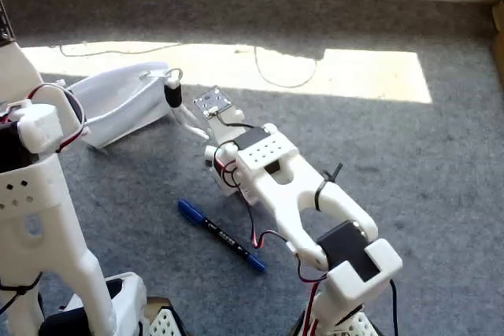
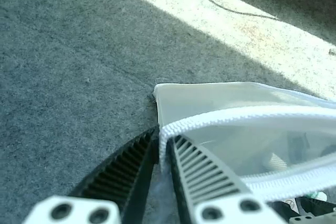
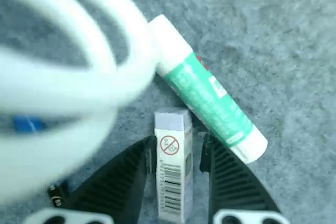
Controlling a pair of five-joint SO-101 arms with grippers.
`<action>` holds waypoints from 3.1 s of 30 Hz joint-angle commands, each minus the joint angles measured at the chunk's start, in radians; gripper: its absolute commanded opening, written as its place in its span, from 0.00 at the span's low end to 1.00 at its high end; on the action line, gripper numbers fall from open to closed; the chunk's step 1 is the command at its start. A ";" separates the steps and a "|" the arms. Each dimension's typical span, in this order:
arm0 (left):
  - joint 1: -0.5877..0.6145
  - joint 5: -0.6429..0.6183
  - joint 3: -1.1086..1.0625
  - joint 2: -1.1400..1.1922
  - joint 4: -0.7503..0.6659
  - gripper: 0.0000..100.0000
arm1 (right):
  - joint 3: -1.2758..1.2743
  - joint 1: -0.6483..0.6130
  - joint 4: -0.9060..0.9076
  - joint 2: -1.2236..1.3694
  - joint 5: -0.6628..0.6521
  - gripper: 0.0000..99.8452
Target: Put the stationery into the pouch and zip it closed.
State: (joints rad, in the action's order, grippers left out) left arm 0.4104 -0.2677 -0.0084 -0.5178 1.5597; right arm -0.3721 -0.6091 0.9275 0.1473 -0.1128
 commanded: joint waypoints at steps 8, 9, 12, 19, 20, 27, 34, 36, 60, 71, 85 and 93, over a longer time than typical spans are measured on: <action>0.015 -0.011 -0.027 -0.044 -0.038 0.01 | 0.107 -0.010 0.005 0.097 -0.015 0.13; 0.015 -0.011 -0.027 -0.044 -0.038 0.01 | 0.105 -0.010 0.008 0.099 -0.026 0.13; 0.015 -0.011 -0.027 -0.044 -0.038 0.01 | 0.101 -0.010 0.012 0.097 -0.081 0.10; 0.015 -0.011 -0.027 -0.044 -0.038 0.01 | 0.107 -0.010 0.065 0.096 -0.089 0.03; 0.015 -0.011 -0.027 -0.044 -0.038 0.01 | 0.108 -0.010 0.084 0.093 -0.089 0.03; 0.013 -0.011 -0.027 -0.044 -0.038 0.01 | 0.137 0.001 0.154 -0.041 -0.086 0.03; -0.036 -0.012 -0.027 -0.044 -0.034 0.01 | 0.085 0.053 0.156 -0.217 -0.086 0.03; -0.058 -0.014 -0.027 -0.044 -0.034 0.01 | 0.062 0.065 0.156 -0.275 -0.086 0.03; -0.265 -0.017 -0.018 -0.044 -0.034 0.01 | -0.105 0.064 0.151 -0.880 -0.074 0.03; -0.259 -0.017 -0.027 -0.044 -0.034 0.01 | -0.068 -0.039 -0.151 -0.924 0.124 0.03; -0.257 -0.011 -0.048 -0.044 -0.040 0.01 | -0.073 -0.125 -0.481 -0.924 0.169 0.03; -0.257 -0.011 -0.048 -0.044 -0.040 0.01 | -0.139 -0.157 -0.723 -0.915 0.169 0.03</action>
State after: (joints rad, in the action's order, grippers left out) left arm 0.1665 -0.2739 -0.0621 -0.5378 1.5397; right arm -0.4979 -0.7518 0.3199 -0.7288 0.0453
